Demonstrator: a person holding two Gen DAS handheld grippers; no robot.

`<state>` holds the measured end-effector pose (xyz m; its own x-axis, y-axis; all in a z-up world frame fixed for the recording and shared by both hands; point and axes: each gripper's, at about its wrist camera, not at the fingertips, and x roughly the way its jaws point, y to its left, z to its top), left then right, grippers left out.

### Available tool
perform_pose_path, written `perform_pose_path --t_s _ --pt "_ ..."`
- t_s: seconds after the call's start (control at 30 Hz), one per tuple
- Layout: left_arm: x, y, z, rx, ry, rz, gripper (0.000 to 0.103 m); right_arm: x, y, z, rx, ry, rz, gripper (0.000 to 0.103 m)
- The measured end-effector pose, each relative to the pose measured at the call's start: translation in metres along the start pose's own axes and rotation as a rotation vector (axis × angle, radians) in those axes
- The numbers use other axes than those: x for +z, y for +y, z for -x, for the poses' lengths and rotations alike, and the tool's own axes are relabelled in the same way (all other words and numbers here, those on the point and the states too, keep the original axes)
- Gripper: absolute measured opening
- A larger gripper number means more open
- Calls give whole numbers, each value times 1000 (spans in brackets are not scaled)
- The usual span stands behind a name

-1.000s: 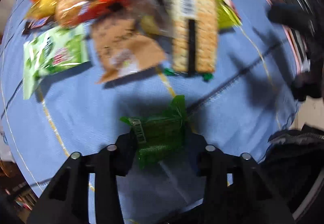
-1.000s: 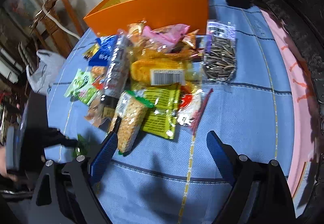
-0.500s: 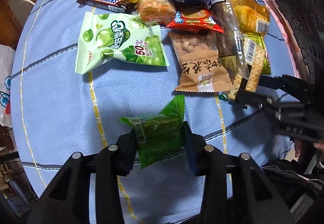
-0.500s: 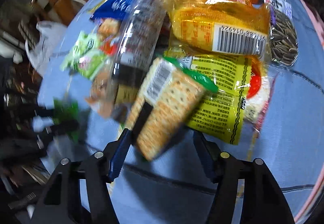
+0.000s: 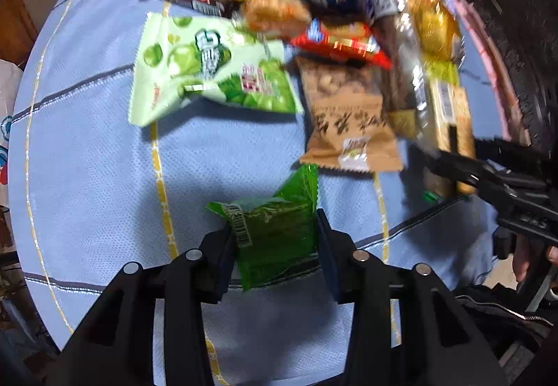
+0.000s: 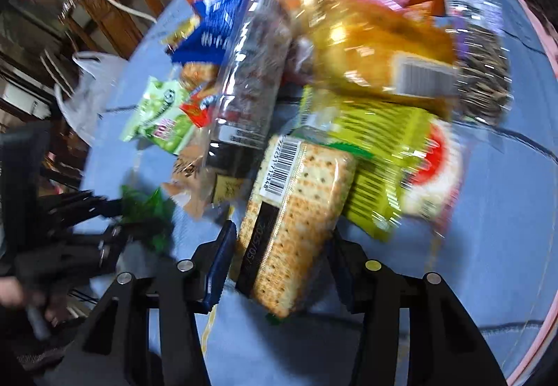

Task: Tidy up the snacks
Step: 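Grasp the small green packet with the left tool while the right tool grasps the cracker pack, then carry the green packet and crackers into the orange box and open both tools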

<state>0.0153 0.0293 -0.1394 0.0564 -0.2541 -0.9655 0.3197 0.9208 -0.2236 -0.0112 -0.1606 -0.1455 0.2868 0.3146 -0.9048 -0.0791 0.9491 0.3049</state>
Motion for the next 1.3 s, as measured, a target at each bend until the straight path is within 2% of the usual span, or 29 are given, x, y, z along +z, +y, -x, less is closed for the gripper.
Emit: perform_pose_path --t_s 0.07,0.13,0.23,0.27,0.37,0.53,0.7,0.73,0.83,0.93,1.03,1.1,1.2,1.3 --pt "0 2 11 -7 -49 1 41 -6 -12 17 29 -21 -23 46" --pt "1 1 23 -8 -83 -13 41 -9 -24 31 65 -35 -55 19" --pt "8 1 39 -14 -111 -31 41 -11 -38 39 76 -32 -74 18" --pt "11 3 40 -13 -108 -34 41 -3 -40 34 63 -19 -71 18" --pt "12 8 35 -10 -90 -32 41 -9 -39 19 79 37 -48 18" --pt "14 0 15 -3 -54 -27 41 -22 -12 -5 -60 96 127 21" --pt "13 -4 -4 10 -19 -20 41 -26 20 -21 -209 87 314 19" --pt "13 -4 -7 11 -13 -17 41 -26 21 -20 -185 93 311 18" --pt "13 1 -5 15 -27 -2 39 -20 12 -10 -28 111 204 18" --pt "17 1 19 10 -89 -17 39 -9 -9 14 144 83 64 18" --pt "29 0 51 8 -169 -33 39 3 -28 42 241 17 -30 18" --pt "42 -5 67 13 -216 -52 40 15 -31 62 255 -55 -54 18" --pt "69 -14 84 25 -267 -83 40 44 -32 88 218 -172 -58 18" --pt "124 -30 99 34 -318 -107 40 91 -39 109 190 -290 -87 18"
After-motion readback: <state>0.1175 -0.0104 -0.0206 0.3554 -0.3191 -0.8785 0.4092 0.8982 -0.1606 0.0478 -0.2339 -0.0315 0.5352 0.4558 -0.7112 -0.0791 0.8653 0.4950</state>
